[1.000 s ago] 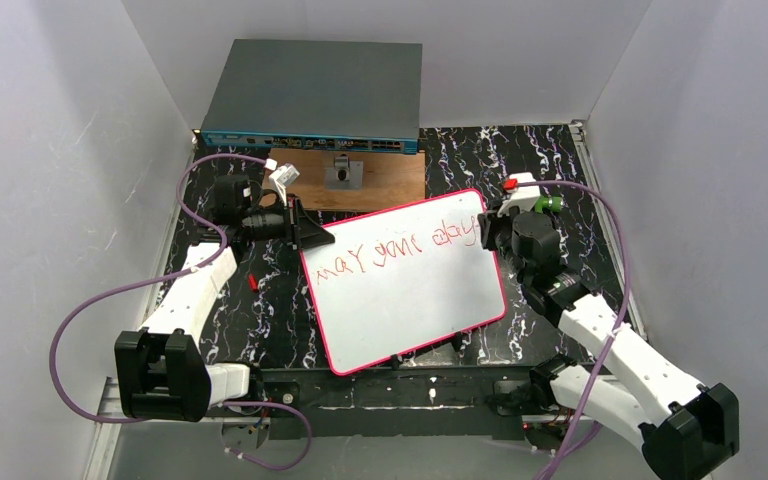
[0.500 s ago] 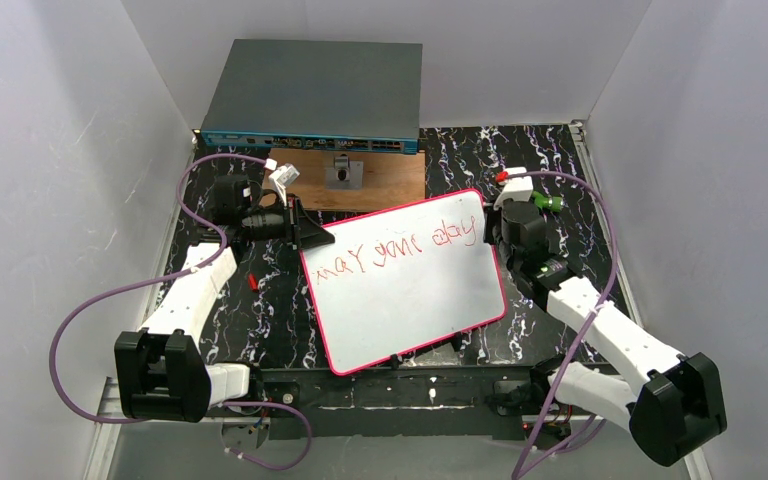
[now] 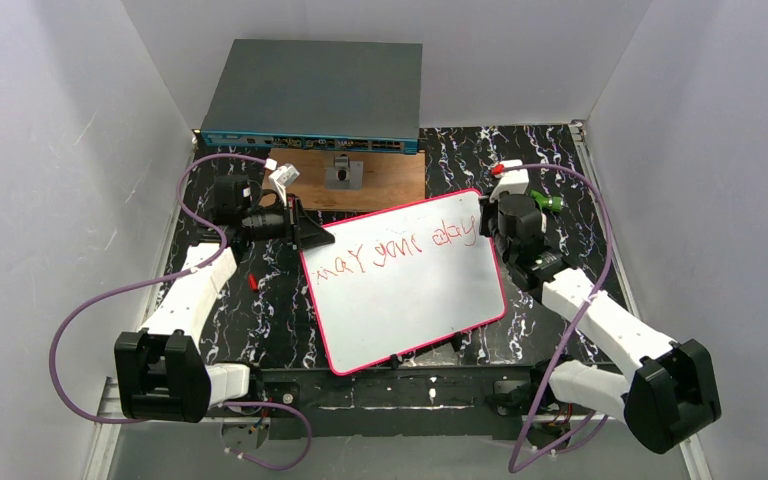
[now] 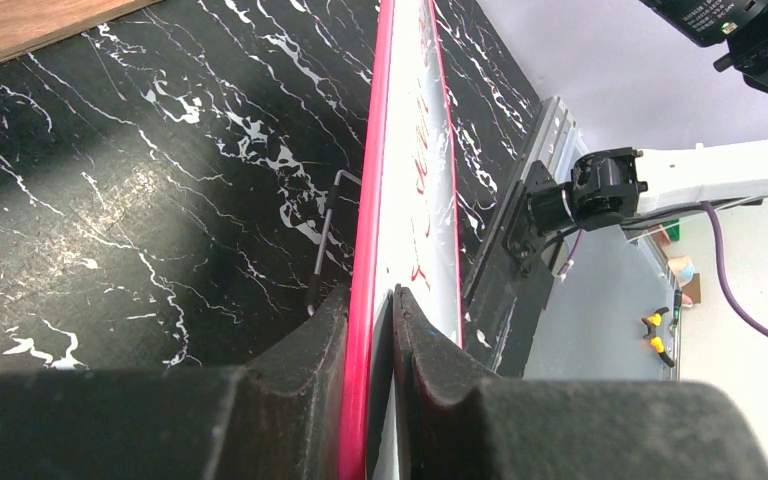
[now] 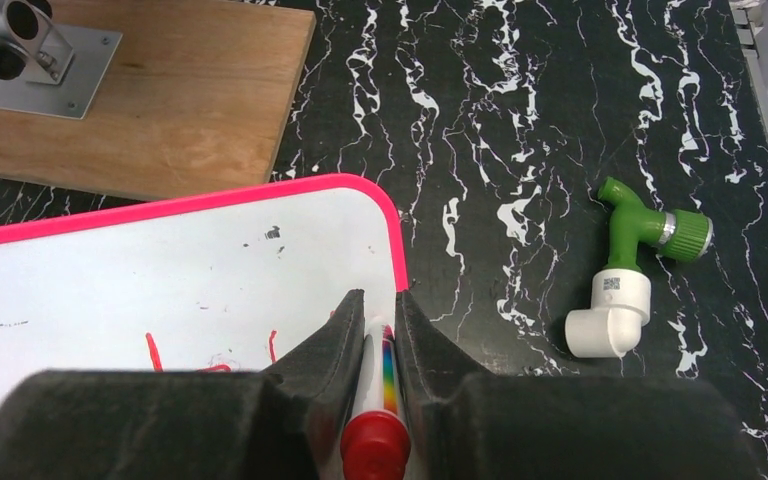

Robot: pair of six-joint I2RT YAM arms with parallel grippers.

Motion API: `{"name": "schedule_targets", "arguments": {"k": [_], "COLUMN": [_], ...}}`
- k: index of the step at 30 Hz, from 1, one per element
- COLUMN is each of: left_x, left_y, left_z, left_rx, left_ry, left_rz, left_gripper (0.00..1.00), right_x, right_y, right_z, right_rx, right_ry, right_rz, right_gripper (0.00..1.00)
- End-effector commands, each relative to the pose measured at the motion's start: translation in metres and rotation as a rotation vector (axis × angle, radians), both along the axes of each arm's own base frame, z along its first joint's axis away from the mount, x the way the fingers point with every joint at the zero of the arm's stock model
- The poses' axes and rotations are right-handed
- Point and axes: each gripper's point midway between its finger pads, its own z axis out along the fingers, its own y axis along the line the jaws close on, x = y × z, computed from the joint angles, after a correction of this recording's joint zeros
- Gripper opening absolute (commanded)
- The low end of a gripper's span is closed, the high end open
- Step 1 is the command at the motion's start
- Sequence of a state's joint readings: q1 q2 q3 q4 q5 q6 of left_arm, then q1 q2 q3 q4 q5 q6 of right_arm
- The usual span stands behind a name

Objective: Write a sentence on the whiteboard

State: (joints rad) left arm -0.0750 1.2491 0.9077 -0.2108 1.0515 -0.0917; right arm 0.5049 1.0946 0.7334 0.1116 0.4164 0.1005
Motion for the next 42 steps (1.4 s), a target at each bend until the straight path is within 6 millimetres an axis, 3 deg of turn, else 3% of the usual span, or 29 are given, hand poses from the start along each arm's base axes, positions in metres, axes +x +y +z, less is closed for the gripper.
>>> {"name": "schedule_targets", "arguments": {"k": [1, 11, 21, 32, 42], "left_x": [0.019, 0.019, 0.019, 0.019, 0.018], "left_y": [0.017, 0.017, 0.017, 0.017, 0.017], "left_z": [-0.02, -0.019, -0.019, -0.02, -0.02], "left_rx": [0.164, 0.165, 0.164, 0.164, 0.162], "left_ry": [-0.136, -0.14, -0.139, -0.135, -0.136], "left_rz": [0.071, 0.073, 0.069, 0.07, 0.069], "left_gripper": [0.0, 0.0, 0.0, 0.0, 0.0], "right_x": [0.017, 0.017, -0.004, -0.015, -0.016], "right_y": [0.004, 0.009, 0.014, -0.004, -0.01], "right_z": [0.04, 0.03, 0.009, -0.016, -0.023], "right_rx": [0.046, 0.056, 0.093, 0.045, 0.019], "right_ry": [-0.108, -0.076, -0.008, 0.045, 0.068], "right_rz": [-0.013, 0.002, 0.058, -0.003, -0.028], "right_gripper": [0.01, 0.01, 0.01, 0.01, 0.01]}}
